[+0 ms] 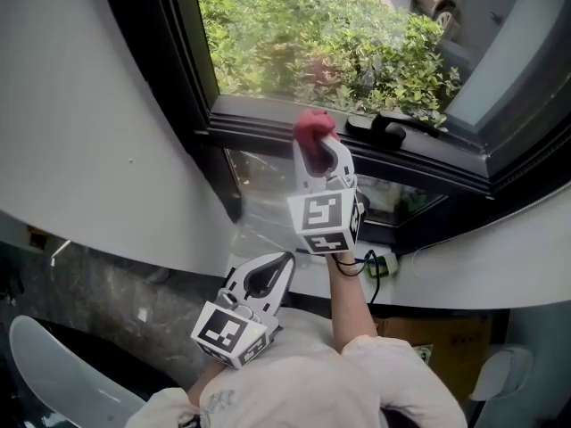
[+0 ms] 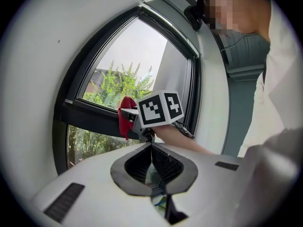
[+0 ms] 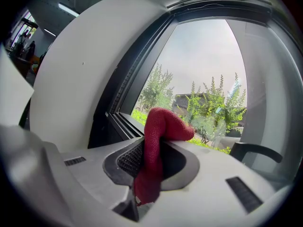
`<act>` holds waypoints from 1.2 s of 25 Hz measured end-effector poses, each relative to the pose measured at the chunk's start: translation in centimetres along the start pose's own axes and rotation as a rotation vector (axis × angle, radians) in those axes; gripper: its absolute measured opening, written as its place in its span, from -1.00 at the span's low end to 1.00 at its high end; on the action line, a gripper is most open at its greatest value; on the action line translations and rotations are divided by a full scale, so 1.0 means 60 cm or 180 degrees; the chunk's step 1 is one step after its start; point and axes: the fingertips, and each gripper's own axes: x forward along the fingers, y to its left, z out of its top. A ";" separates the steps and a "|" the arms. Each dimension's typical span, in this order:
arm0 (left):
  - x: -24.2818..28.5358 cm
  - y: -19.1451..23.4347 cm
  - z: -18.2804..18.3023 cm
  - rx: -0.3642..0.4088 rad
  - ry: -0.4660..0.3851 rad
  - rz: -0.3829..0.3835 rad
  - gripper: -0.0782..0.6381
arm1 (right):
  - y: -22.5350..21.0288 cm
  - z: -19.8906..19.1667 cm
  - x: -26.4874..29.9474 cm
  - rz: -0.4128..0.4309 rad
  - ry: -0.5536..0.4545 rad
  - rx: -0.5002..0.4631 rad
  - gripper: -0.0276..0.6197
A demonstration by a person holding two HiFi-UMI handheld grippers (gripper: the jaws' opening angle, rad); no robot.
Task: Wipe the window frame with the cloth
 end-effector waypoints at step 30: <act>0.040 -0.054 -0.011 0.0013 0.0137 -0.0468 -0.75 | -0.064 -0.041 -0.050 -0.0283 0.0089 0.0018 -0.66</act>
